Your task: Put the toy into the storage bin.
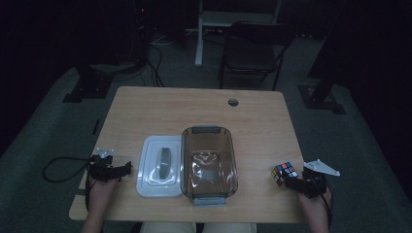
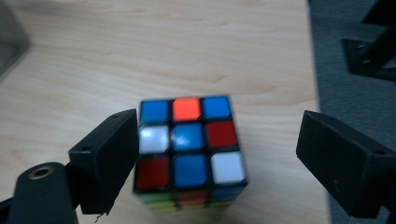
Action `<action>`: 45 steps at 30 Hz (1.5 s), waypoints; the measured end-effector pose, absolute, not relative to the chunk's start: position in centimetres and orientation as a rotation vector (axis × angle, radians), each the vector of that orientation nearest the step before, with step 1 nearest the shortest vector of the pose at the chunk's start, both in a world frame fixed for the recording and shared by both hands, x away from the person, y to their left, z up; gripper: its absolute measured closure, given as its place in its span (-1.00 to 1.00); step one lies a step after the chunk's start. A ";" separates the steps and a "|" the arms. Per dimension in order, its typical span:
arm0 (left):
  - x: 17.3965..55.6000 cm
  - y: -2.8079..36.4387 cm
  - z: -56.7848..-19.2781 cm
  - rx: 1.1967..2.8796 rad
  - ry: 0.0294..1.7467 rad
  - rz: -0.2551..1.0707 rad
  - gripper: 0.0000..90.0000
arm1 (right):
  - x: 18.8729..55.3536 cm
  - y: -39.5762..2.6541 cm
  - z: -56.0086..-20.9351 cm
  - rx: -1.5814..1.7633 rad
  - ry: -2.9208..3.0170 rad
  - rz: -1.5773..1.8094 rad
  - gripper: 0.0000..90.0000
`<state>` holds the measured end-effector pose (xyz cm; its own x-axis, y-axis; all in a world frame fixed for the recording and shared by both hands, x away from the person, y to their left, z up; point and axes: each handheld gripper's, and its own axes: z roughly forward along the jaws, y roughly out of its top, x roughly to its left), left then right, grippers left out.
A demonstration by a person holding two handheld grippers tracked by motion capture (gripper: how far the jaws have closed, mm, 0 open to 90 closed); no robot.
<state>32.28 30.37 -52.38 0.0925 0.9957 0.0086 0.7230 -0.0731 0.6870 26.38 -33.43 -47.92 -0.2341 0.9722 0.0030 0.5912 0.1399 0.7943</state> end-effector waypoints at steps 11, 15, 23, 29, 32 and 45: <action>32.3 30.4 -52.4 1.853 1.683 0.679 -0.98 | 26.7 -33.0 -51.0 1.527 1.972 0.925 -0.64; 32.3 30.4 -52.4 1.853 1.683 0.679 -0.98 | 26.9 -32.8 -51.8 1.539 1.983 0.909 -0.58; 32.3 30.4 -52.4 1.853 1.683 0.679 -0.98 | 26.7 -33.0 -52.0 1.570 1.996 0.921 -0.36; 32.3 30.4 -52.4 1.852 1.683 0.679 -0.98 | 26.6 -32.7 -52.1 1.538 1.996 0.898 -0.25; 32.3 30.4 -52.4 1.853 1.683 0.679 -0.98 | 26.6 -32.6 -52.0 1.540 2.001 0.899 -0.25; 32.3 30.4 -52.4 1.853 1.683 0.679 -0.98 | 26.5 -32.8 -49.9 1.497 1.996 0.939 -0.25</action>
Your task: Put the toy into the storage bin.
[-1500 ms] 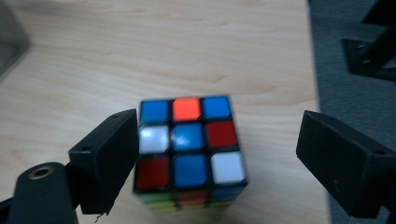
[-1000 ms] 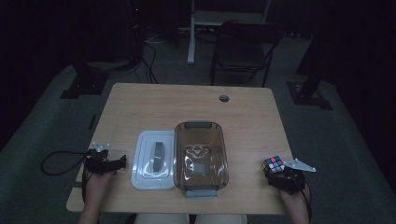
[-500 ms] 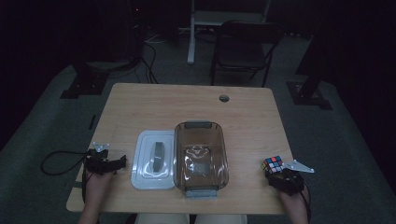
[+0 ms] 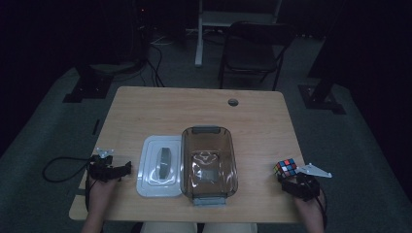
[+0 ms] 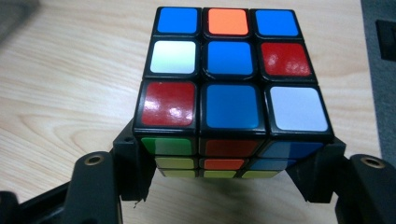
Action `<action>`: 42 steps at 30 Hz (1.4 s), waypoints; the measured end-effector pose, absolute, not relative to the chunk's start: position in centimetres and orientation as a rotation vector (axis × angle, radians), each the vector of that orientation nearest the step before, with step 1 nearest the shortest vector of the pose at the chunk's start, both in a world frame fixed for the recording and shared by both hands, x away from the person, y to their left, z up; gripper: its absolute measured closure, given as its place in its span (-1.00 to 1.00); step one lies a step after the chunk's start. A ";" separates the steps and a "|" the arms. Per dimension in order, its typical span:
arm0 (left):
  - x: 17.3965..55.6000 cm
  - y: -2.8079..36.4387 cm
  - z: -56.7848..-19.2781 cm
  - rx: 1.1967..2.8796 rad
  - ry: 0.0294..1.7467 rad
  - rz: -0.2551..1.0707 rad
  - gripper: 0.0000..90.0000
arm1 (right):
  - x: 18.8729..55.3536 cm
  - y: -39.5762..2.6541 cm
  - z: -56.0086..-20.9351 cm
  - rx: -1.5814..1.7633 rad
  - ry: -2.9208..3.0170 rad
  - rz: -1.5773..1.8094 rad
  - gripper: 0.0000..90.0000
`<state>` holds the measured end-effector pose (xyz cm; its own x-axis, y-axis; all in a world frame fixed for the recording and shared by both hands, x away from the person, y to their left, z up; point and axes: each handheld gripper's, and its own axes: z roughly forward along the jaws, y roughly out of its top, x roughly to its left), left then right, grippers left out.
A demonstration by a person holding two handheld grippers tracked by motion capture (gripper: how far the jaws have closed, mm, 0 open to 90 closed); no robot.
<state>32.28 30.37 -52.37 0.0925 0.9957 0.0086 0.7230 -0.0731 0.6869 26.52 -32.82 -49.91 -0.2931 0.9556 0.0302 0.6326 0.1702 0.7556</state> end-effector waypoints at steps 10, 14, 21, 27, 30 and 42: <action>32.3 30.4 -52.4 1.849 1.678 0.674 -0.98 | 26.2 -32.0 -46.6 1.395 2.018 1.005 -0.25; 32.3 30.3 -52.4 1.860 1.673 0.675 -0.98 | 26.3 -31.2 -44.8 1.331 2.043 1.059 -0.25; 32.3 30.3 -52.4 1.862 1.666 0.672 -0.98 | 26.5 -29.6 -42.0 1.205 2.099 1.136 -0.25; 32.2 30.3 -52.3 1.871 1.647 0.656 -0.98 | 26.9 -28.1 -40.2 1.115 2.146 1.172 -0.25; 32.2 30.3 -52.3 1.885 1.635 0.656 -0.98 | 26.9 -26.8 -39.1 1.050 2.177 1.199 -0.25; 32.2 30.0 -52.4 1.900 1.622 0.655 -0.98 | 27.8 -23.9 -37.1 0.885 2.311 1.233 -0.25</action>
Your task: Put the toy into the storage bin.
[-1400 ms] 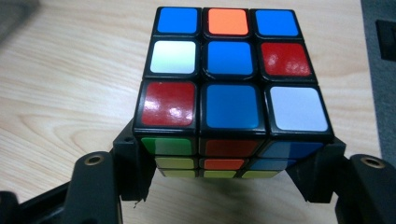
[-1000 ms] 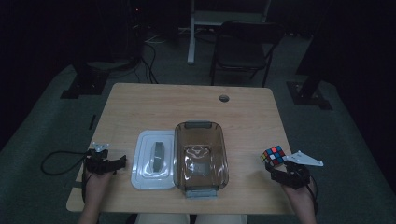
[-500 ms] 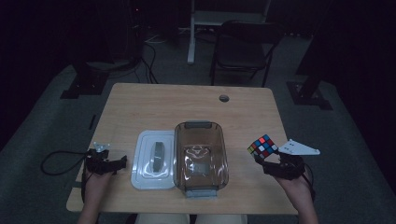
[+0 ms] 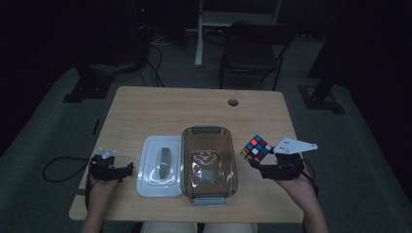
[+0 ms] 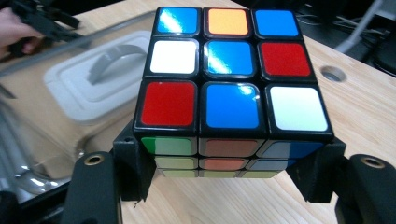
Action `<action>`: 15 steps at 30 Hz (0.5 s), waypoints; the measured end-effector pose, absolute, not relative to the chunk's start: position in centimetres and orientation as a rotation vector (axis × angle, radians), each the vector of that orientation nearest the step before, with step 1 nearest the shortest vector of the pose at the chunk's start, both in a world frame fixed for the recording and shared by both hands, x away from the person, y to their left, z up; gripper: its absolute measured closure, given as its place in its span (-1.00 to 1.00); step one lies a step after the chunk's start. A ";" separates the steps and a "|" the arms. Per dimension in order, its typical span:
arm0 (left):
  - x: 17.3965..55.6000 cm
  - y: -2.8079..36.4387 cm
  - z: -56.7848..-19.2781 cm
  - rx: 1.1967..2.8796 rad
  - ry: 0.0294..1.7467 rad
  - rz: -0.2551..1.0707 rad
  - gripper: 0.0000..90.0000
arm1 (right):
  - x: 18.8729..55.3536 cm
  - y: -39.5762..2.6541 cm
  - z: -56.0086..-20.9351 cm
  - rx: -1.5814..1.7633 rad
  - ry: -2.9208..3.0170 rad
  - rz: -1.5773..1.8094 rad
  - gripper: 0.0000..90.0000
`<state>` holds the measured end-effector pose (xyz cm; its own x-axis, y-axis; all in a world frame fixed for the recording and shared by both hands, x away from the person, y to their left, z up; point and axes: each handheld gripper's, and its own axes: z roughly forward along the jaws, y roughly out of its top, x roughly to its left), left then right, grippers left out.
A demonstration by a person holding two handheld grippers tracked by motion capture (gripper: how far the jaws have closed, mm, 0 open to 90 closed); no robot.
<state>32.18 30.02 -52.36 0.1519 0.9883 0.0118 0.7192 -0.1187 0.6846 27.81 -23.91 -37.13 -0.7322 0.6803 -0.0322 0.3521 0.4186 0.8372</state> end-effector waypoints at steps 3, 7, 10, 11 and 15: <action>32.2 30.0 -52.4 1.904 1.617 0.654 -0.98 | 27.8 -23.1 -36.6 0.819 2.355 1.257 -0.25; 32.2 30.0 -52.4 1.908 1.611 0.652 -0.98 | 28.0 -21.8 -36.4 0.727 2.438 1.257 -0.25; 32.2 30.0 -52.4 1.907 1.611 0.652 -0.98 | 28.2 -20.7 -36.4 0.658 2.499 1.244 -0.25; 32.2 30.0 -52.4 1.907 1.611 0.653 -0.98 | 28.3 -20.3 -36.4 0.640 2.515 1.240 -0.25; 32.2 30.0 -52.4 1.909 1.610 0.653 -0.98 | 28.6 -19.0 -36.5 0.571 2.587 1.237 -0.25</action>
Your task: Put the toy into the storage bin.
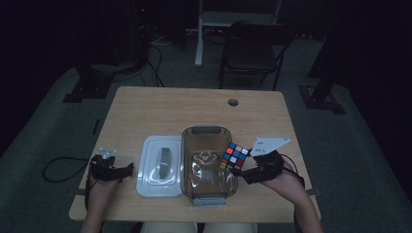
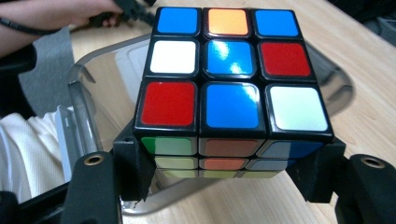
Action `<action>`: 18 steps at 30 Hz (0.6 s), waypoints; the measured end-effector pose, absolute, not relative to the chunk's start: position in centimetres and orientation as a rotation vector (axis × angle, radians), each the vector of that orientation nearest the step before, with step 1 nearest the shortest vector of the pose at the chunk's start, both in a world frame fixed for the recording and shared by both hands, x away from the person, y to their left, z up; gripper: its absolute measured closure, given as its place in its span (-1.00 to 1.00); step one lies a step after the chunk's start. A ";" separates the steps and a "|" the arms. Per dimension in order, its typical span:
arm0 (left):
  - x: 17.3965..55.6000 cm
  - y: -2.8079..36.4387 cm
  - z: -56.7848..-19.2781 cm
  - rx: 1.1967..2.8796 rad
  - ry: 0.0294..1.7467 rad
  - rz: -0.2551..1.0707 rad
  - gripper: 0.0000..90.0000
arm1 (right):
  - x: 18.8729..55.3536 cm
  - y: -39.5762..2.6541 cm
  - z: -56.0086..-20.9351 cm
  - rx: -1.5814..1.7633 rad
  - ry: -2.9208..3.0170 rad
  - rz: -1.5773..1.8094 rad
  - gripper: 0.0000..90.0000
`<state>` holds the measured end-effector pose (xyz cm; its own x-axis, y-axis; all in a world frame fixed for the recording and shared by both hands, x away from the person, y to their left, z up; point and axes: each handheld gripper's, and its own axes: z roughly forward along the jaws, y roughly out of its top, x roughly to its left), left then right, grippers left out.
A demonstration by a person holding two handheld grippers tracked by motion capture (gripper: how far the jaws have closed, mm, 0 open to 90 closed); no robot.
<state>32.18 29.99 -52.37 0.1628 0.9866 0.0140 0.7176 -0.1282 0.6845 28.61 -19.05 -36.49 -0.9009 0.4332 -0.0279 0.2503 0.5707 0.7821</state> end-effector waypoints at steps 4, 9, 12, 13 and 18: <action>32.2 30.0 -52.4 1.906 1.614 0.654 -0.98 | 28.9 -17.6 -36.7 0.515 2.646 1.178 -0.25; 32.2 29.9 -52.4 1.904 1.615 0.655 -0.98 | 29.3 -15.7 -37.2 0.428 2.724 1.127 -0.25; 32.2 29.9 -52.4 1.904 1.615 0.655 -0.98 | 29.8 -14.4 -37.7 0.371 2.801 1.050 -0.25; 32.2 29.9 -52.4 1.904 1.615 0.655 -0.98 | 29.8 -14.2 -37.7 0.362 2.811 1.039 -0.25; 32.2 30.0 -52.4 1.906 1.614 0.654 -0.98 | 30.4 -12.6 -38.3 0.299 2.899 0.907 -0.25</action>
